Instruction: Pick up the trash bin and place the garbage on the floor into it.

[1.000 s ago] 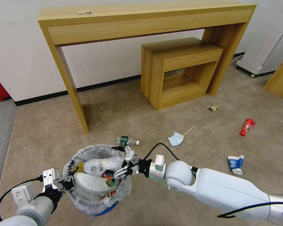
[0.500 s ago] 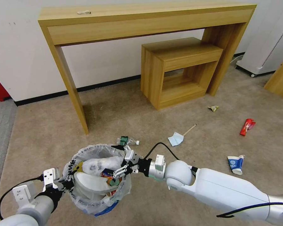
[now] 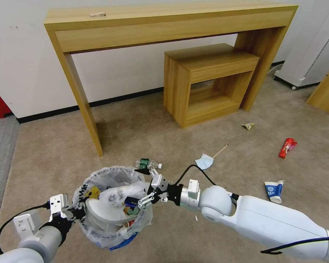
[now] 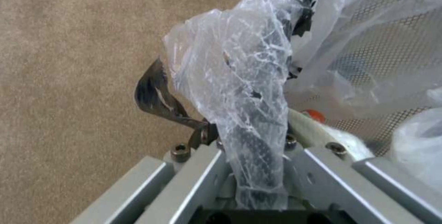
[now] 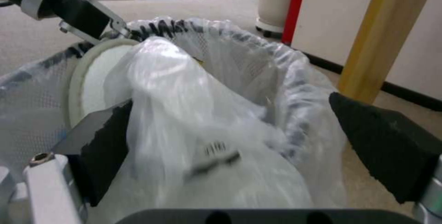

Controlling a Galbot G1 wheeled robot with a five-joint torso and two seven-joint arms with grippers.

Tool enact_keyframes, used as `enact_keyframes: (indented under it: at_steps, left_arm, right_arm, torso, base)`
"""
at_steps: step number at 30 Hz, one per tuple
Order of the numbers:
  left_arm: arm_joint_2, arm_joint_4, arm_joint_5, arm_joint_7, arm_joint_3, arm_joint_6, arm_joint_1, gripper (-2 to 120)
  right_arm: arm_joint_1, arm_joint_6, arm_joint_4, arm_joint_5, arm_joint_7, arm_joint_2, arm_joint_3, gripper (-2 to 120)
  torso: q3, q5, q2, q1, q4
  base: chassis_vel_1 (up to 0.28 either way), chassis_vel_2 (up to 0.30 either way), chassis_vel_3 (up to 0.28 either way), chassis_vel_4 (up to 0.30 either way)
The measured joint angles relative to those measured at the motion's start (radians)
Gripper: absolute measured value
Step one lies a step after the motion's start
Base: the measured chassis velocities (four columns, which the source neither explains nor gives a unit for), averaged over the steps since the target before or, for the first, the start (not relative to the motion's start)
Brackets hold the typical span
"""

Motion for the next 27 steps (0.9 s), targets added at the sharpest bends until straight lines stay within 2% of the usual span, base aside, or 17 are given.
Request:
enact_keyframes:
  at_steps: [14,19,27]
  left_arm:
    - [0.003,-0.003,-0.008,-0.005,0.002,0.000,-0.006,1]
    - [-0.005,-0.004,-0.001,-0.003,0.005,-0.001,-0.003,1]
    - [-0.016,-0.025,0.021,0.013,0.012,-0.001,0.019,1]
  right_arm:
    - [-0.040,0.003,0.030,-0.034,-0.023,-0.117,0.028,100]
    - [-0.045,0.004,0.034,-0.036,-0.017,-0.117,0.040,100]
    - [-0.038,-0.005,0.031,-0.039,0.009,-0.077,0.052,100]
  torso:
    - [0.000,-0.0001,0.000,0.000,-0.0001]
    - [0.000,-0.0001,0.000,0.000,0.0000]
    - [0.000,0.0000,0.000,0.000,0.0001]
  base:
    - [0.000,0.000,0.000,0.000]
    - [0.000,0.000,0.000,0.000]
    - [0.000,0.000,0.000,0.000]
